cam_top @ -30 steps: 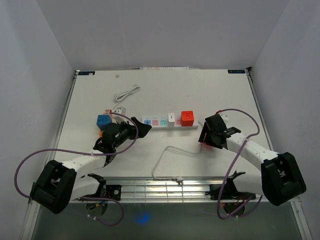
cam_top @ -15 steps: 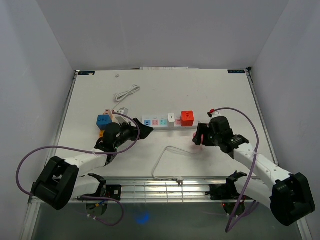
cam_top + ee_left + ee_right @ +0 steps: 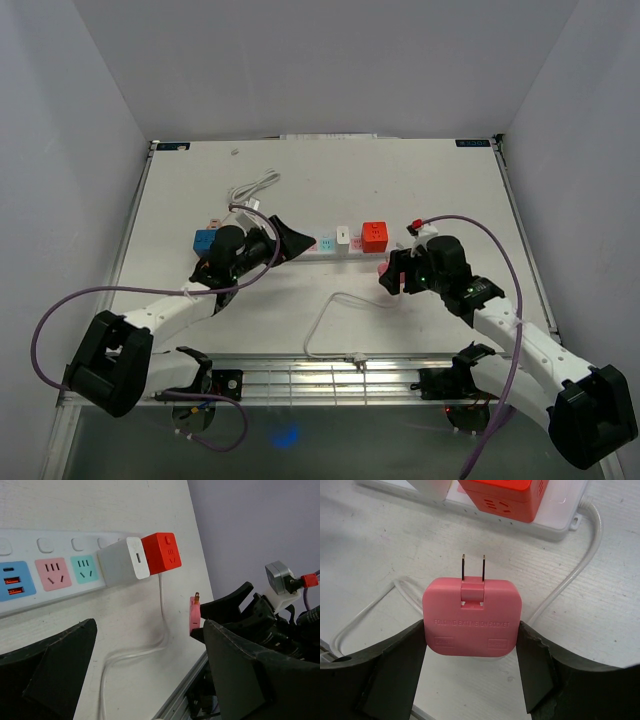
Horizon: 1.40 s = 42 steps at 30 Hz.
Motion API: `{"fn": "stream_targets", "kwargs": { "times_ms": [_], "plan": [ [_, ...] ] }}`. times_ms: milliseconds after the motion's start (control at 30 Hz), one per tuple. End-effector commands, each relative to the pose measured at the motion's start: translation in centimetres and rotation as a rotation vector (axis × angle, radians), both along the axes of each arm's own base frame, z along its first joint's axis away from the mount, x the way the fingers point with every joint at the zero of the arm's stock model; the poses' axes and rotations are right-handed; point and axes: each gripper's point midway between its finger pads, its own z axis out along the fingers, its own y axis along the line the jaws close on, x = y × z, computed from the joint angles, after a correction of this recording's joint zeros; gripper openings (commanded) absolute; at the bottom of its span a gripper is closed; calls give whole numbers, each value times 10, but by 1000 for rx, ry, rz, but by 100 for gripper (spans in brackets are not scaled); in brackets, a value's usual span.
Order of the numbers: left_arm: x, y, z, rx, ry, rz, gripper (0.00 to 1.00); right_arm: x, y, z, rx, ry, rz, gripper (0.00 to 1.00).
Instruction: Insert the plug
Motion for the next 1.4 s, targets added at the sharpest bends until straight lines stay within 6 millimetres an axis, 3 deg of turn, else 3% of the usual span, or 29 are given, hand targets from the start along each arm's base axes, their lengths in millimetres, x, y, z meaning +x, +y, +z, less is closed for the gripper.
{"fn": "stream_targets", "kwargs": {
  "times_ms": [0,567,833,1367],
  "plan": [
    [-2,-9,0,-18,113,-21,98,3,10,16,17,-97,84,46],
    [-10,-22,13,-64,200,-99,98,-8,22,12,46,-134,175,43],
    [-11,-33,19,-85,231,-153,98,-18,39,14,37,-148,266,42],
    [-36,-93,6,-37,273,-290,98,-17,75,36,-13,-159,385,42]
  ]
}}
